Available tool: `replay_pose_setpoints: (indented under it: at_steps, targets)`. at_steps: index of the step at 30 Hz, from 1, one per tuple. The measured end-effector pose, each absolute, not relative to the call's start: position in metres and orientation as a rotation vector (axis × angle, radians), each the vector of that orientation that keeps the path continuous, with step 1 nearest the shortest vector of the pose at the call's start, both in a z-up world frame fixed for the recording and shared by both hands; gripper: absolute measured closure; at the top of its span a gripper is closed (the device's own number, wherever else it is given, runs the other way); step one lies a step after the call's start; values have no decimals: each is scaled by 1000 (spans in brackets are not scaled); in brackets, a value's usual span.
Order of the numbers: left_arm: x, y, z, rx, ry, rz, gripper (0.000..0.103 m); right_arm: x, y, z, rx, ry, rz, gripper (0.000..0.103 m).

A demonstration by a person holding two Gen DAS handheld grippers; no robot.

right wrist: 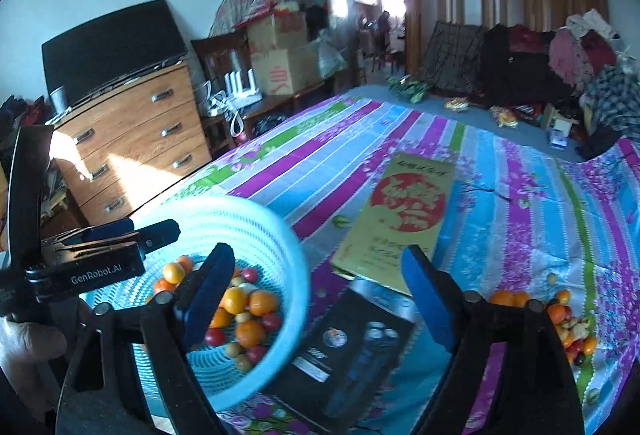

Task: Organize fruits
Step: 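Move both tools back toward the fruit pile on the bed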

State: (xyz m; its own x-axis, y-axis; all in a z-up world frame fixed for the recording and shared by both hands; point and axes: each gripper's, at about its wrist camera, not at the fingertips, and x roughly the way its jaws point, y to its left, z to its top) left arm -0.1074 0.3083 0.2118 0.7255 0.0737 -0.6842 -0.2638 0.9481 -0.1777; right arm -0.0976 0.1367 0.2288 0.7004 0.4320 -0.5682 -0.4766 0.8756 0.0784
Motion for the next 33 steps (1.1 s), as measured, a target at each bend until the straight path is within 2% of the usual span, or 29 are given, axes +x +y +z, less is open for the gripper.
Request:
replay_pose_setpoints:
  at_steps: [10, 27, 31, 33]
  targets:
    - [-103, 242, 233, -224, 645, 102, 7, -116, 31, 220, -28, 607, 285, 12]
    - [-97, 144, 249, -192, 640, -64, 6, -138, -92, 218, 50, 620, 178, 12]
    - [-97, 127, 248, -165, 638, -81, 6, -146, -123, 202, 73, 631, 152, 12]
    - [-94, 115, 244, -135, 654, -102, 6, -147, -140, 186, 98, 664, 128, 16]
